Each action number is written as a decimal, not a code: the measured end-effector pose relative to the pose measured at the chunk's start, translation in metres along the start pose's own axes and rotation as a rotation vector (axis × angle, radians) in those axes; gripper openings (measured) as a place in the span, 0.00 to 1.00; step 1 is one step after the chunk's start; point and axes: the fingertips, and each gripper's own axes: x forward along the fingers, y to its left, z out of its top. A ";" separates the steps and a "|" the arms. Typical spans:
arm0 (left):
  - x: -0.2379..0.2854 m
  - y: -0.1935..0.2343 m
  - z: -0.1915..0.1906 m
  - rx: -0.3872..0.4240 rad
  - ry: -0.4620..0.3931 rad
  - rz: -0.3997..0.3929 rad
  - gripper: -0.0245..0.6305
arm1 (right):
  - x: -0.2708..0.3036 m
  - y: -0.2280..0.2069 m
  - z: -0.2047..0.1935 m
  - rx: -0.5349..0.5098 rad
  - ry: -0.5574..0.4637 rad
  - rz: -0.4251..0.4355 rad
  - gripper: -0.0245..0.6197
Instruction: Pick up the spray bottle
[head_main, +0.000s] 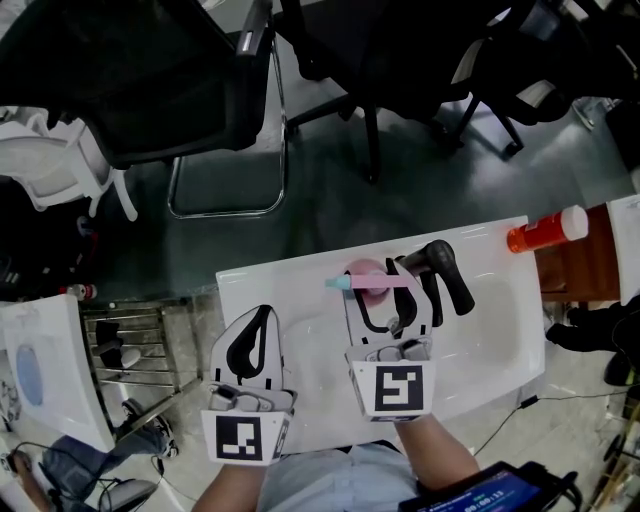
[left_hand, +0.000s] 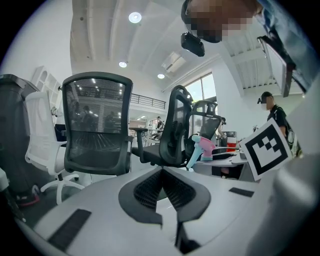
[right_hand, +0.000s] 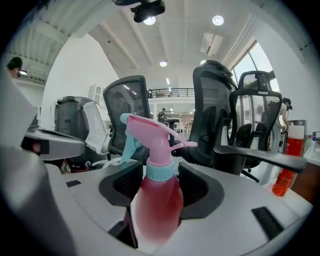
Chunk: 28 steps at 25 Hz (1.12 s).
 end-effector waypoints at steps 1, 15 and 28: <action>-0.002 -0.001 0.002 0.002 -0.003 0.002 0.06 | -0.002 0.001 0.002 0.003 -0.003 0.003 0.41; -0.035 -0.018 0.029 0.043 -0.076 0.039 0.06 | -0.043 0.013 0.039 -0.001 -0.101 0.071 0.40; -0.076 -0.052 0.056 0.072 -0.141 0.067 0.06 | -0.104 0.013 0.073 -0.023 -0.185 0.132 0.40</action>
